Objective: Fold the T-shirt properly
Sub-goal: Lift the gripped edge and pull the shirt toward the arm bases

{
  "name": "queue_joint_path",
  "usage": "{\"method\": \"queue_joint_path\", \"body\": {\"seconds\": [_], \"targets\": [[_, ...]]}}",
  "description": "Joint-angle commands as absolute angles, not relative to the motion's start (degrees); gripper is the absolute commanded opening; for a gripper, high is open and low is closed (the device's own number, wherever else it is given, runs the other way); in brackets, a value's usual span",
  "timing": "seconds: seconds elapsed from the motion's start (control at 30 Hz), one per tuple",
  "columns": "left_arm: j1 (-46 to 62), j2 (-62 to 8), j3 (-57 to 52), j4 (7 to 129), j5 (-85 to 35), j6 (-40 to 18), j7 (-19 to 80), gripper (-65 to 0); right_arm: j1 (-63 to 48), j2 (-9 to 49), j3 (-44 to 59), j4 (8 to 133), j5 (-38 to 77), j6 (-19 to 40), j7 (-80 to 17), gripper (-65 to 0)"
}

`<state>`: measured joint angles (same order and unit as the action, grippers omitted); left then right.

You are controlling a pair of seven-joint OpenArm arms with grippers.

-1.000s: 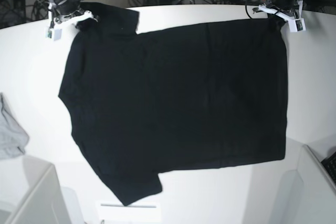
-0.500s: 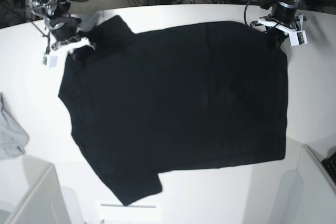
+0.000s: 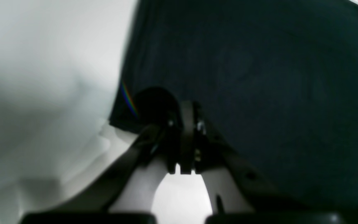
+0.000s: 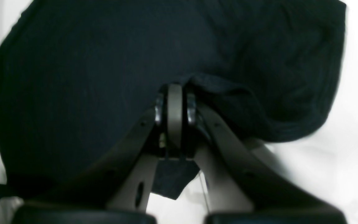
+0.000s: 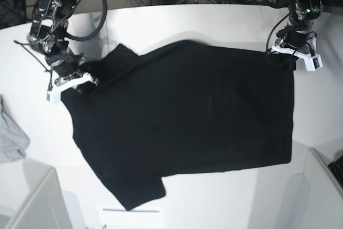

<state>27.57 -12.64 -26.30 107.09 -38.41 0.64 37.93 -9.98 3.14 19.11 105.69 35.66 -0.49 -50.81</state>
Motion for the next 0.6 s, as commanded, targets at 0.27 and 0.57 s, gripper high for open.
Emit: {"method": "queue_joint_path", "body": {"seconds": [0.27,0.57], "targets": [[23.08,-13.14,-27.91,106.95,-38.64,0.57,39.60,-65.0,0.31,6.02,15.43,96.57,36.18,-0.31,-49.36,-65.0],[18.33,-13.41,-28.00,100.88,-38.64,0.57,39.69,-65.0,8.40,6.73,12.88,89.10,36.18,-0.31,-49.19,-65.0]]}}
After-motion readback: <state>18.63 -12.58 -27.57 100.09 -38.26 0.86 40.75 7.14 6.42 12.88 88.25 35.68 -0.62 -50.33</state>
